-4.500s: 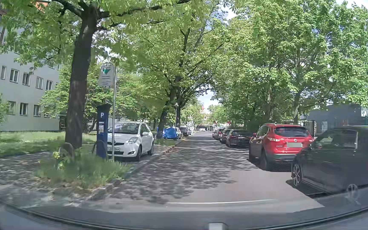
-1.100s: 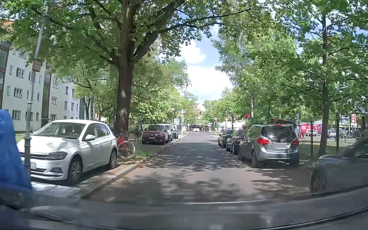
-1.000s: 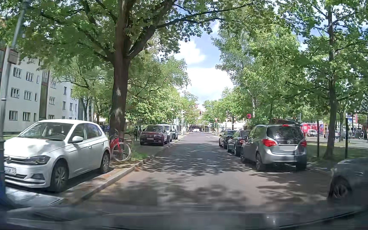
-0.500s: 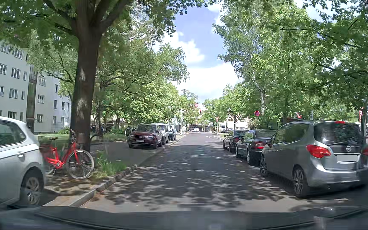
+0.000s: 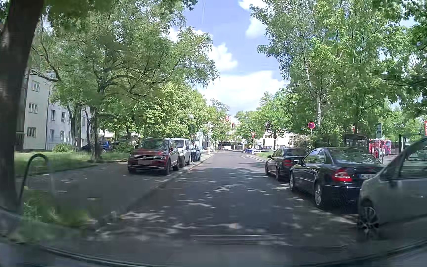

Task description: Follow the waypoints while adhering to traffic rules and regulations

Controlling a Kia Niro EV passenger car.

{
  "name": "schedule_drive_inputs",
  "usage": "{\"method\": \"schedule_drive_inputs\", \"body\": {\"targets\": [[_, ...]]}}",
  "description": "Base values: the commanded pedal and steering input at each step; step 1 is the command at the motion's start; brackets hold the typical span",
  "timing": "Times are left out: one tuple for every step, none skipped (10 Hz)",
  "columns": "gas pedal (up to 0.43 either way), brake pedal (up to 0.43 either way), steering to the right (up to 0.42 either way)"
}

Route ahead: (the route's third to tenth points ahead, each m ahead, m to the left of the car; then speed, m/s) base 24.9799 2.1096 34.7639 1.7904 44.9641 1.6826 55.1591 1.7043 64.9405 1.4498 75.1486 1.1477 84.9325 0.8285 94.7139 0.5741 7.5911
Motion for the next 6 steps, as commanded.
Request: {"method": "schedule_drive_inputs", "body": {"targets": [[0.35,0.018,0.004],[0.35,0.018,0.005],[0.339,0.018,0.004],[0.311,0.018,0.004],[0.287,0.018,0.003],[0.248,0.018,0.003]]}}
